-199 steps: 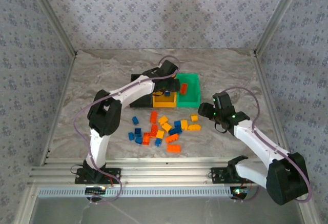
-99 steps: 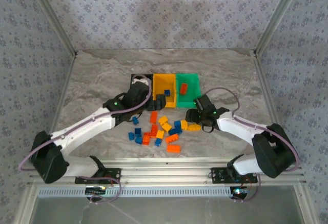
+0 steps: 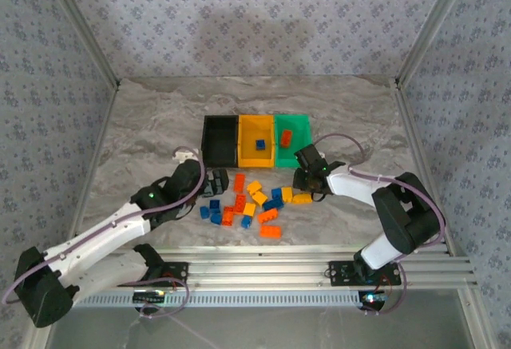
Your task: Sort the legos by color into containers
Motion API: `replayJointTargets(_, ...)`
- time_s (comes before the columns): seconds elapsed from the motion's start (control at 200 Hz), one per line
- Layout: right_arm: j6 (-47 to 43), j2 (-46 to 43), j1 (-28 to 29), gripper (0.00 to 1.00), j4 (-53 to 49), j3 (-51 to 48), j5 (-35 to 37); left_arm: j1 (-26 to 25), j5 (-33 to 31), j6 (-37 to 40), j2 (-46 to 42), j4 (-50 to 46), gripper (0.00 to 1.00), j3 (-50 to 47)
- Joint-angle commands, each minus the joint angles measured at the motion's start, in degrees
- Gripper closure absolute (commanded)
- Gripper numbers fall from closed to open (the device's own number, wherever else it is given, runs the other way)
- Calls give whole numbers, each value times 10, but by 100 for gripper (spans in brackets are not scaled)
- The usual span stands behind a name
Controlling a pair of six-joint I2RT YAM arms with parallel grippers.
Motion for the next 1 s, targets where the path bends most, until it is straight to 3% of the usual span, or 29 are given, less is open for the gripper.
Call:
replayJointTargets(0.0, -9, 10, 0, 62, 14, 11, -2, 2, -47, -16, -30, -37, 0, -16)
replayJointTargets(0.24, -57, -87, 21, 72, -36, 49, -16, 7, -105, -32, -92, -87, 0, -49)
replayJointTargets(0.405, -78, -77, 78, 72, -51, 136, -30, 12, -113, -56, -135, -116, 0, -74)
replayJointTargets(0.68, -112, 121, 158, 71, -28, 380, -67, 21, -109, -77, -206, -168, 0, -91)
replayJointTargets(0.999, -106, 351, 163, 69, -81, 637, -83, 25, -91, -81, -229, -190, 0, -97)
